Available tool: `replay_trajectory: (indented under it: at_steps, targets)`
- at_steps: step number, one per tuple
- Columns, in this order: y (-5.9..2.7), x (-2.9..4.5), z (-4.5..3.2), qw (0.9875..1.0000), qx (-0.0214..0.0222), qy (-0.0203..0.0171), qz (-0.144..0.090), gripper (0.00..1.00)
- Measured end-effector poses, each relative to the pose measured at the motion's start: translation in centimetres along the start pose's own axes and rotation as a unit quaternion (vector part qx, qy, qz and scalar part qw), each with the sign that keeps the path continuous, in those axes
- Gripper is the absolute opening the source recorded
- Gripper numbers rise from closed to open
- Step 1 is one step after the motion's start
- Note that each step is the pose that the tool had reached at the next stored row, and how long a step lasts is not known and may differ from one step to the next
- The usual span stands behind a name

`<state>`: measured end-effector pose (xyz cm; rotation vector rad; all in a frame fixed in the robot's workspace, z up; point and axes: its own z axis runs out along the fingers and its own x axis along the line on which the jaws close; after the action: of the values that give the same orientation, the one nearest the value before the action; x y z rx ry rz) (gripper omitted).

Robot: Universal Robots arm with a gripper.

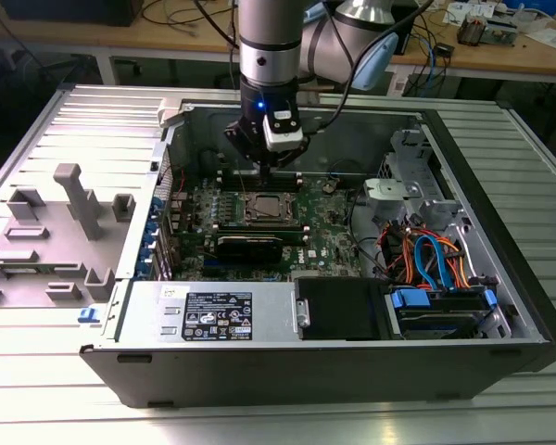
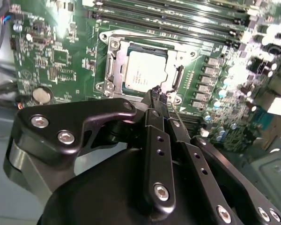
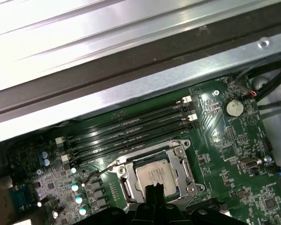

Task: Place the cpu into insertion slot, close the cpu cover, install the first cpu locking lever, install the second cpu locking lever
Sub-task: 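Install the first cpu locking lever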

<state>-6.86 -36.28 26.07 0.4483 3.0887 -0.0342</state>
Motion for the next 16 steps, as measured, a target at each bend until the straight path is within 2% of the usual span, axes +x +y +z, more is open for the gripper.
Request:
replay_trajectory:
  at_steps: [4,6,12,14,16]
  targets:
    - [-0.01,0.04,0.0,0.9993,-0.0009,-0.0007,-0.038,0.11]
    - [-0.2,0.67,-0.01,0.999,-0.0011,-0.0008,-0.044,0.11]
    - [-0.48,1.59,-0.02,0.9985,-0.0013,-0.001,-0.054,0.11]
    - [-0.5,1.68,-0.01,0.9976,-0.0016,-0.0013,-0.069,0.11]
    - [-0.51,1.68,0.0,0.9959,-0.0021,-0.0017,-0.091,0.11]
